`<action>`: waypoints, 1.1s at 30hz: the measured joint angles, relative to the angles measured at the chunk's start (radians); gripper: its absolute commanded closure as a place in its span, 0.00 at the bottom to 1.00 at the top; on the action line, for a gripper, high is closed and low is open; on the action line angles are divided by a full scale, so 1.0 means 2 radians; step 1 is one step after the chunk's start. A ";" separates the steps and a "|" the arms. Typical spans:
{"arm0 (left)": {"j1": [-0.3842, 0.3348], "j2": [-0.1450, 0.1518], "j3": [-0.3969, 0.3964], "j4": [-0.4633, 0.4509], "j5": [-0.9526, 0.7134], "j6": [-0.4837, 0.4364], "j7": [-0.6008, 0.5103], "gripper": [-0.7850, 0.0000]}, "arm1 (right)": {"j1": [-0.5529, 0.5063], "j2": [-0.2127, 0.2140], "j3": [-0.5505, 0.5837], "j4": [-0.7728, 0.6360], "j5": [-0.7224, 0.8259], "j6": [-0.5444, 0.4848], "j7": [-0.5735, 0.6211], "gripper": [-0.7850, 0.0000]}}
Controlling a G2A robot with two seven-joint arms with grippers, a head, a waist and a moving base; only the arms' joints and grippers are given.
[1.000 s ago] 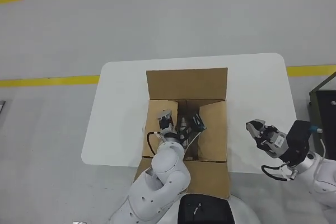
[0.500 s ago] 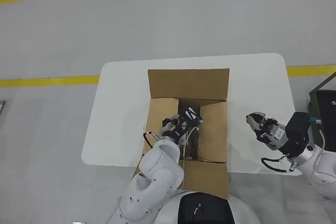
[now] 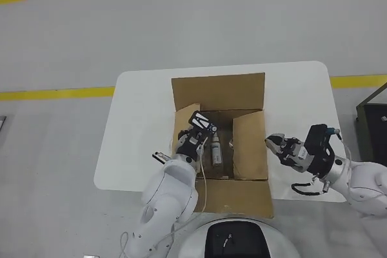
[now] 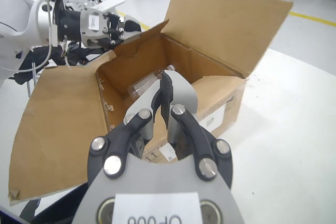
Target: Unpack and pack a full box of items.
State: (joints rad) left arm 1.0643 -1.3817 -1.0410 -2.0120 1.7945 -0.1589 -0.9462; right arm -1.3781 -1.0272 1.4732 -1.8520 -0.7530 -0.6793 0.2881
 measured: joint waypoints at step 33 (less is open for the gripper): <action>0.029 0.009 -0.145 0.006 0.138 -0.013 0.010 0.00 | 0.020 0.001 -0.017 0.018 -0.008 0.021 0.015 1.00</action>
State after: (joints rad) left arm 1.1221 -1.3635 -1.3320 -1.9990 2.0707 -0.1845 -0.9267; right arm -1.3385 -1.0260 1.4385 -1.8164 -0.7693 -0.6382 0.3176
